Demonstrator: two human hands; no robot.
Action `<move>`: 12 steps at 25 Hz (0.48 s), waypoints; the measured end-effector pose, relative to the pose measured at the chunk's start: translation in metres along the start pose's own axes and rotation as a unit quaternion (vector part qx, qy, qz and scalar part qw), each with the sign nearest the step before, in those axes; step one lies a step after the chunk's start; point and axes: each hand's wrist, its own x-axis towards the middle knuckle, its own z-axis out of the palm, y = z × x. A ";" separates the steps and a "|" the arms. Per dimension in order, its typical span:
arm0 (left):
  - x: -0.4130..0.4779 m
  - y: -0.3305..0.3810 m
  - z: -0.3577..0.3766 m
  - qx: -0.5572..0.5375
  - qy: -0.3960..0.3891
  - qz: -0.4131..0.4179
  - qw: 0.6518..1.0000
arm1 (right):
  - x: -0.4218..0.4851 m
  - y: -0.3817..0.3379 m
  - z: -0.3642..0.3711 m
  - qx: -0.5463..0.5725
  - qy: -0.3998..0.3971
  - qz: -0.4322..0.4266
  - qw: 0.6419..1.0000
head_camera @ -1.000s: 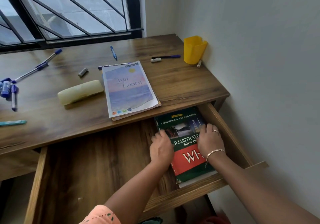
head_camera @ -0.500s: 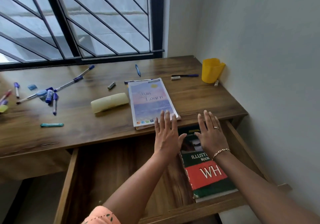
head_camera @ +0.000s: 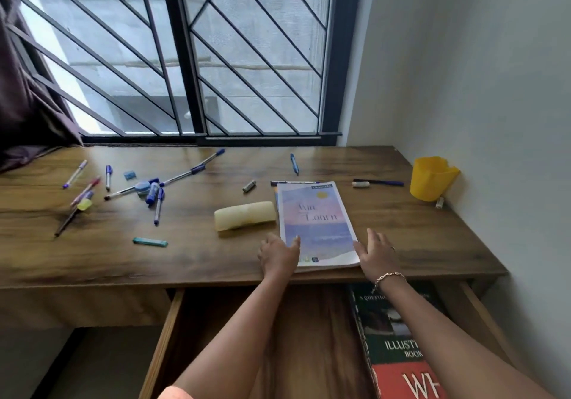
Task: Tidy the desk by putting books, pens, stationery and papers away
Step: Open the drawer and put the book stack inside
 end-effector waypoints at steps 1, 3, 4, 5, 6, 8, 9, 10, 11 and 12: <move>0.007 0.002 0.000 -0.023 0.001 -0.020 1.000 | 0.011 -0.003 0.001 0.025 -0.017 0.027 0.999; 0.020 0.005 0.005 -0.069 -0.019 -0.052 0.996 | 0.031 -0.008 0.005 0.056 -0.041 0.084 0.994; 0.024 0.006 0.009 -0.093 -0.032 -0.070 0.993 | 0.039 -0.009 0.007 0.070 -0.045 0.098 0.992; 0.027 0.006 0.012 -0.112 -0.040 -0.086 0.989 | 0.047 -0.010 0.010 0.084 -0.047 0.109 0.989; 0.030 0.007 0.014 -0.120 -0.042 -0.099 0.987 | 0.054 -0.011 0.011 0.093 -0.055 0.121 0.987; 0.035 0.009 0.015 -0.114 -0.035 -0.114 0.986 | 0.066 -0.011 0.011 0.120 -0.069 0.145 0.980; 0.038 0.009 0.014 -0.113 -0.029 -0.119 0.986 | 0.071 -0.010 0.011 0.138 -0.074 0.163 0.974; 0.041 0.010 0.013 -0.120 -0.032 -0.125 0.984 | 0.074 -0.010 0.010 0.159 -0.076 0.171 0.969; 0.045 0.010 0.014 -0.136 -0.037 -0.127 0.982 | 0.077 -0.009 0.008 0.189 -0.084 0.179 0.962; 0.047 0.011 0.015 -0.159 -0.050 -0.132 0.977 | 0.082 -0.007 0.009 0.221 -0.093 0.185 0.953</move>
